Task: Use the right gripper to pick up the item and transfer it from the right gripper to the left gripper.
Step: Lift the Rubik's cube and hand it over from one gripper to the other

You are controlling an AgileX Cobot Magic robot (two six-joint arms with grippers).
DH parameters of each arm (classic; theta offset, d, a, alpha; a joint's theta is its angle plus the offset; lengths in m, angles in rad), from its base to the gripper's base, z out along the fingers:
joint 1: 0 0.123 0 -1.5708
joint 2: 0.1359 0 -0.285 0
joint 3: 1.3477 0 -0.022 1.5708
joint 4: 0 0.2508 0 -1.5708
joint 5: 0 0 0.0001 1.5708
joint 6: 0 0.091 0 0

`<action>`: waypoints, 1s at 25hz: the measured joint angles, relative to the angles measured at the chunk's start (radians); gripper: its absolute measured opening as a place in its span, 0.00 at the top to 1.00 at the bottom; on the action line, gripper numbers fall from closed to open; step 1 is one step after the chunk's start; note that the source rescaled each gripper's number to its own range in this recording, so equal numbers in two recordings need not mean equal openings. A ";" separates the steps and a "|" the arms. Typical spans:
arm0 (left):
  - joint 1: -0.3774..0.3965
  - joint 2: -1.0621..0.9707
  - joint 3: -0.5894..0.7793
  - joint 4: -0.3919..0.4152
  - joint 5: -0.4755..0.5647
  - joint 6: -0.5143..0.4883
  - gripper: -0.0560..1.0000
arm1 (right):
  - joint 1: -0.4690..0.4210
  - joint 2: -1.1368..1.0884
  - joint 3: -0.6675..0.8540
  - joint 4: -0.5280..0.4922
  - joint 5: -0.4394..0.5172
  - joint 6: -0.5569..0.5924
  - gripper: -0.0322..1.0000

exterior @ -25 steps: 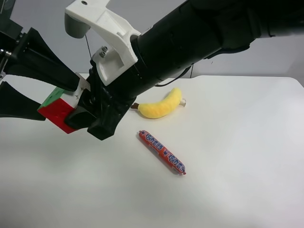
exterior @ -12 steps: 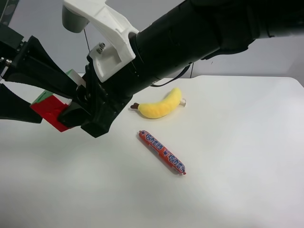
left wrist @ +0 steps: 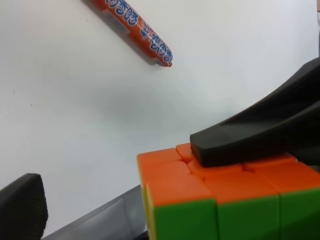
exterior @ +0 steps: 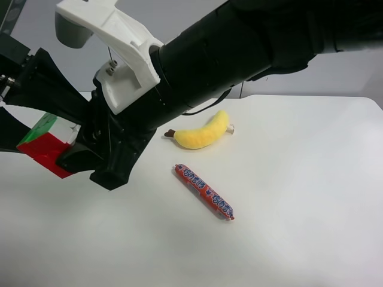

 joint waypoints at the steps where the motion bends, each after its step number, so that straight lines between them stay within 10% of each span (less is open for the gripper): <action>1: 0.000 0.000 0.000 0.000 0.000 -0.003 0.00 | 0.000 0.000 0.000 -0.002 0.000 -0.006 0.96; 9: 0.000 0.000 0.000 0.014 0.021 -0.015 0.11 | 0.002 0.001 0.000 -0.015 0.003 -0.029 0.96; 13: 0.000 0.000 -0.002 0.005 0.026 -0.021 0.56 | 0.002 0.005 0.000 -0.026 0.006 -0.029 0.97; 15: -0.001 0.000 -0.003 -0.010 0.028 -0.022 0.95 | 0.002 0.010 0.000 -0.028 0.006 -0.029 0.97; 25: -0.001 0.000 -0.003 -0.021 0.030 -0.012 0.93 | 0.002 0.012 0.000 -0.029 0.008 -0.029 0.97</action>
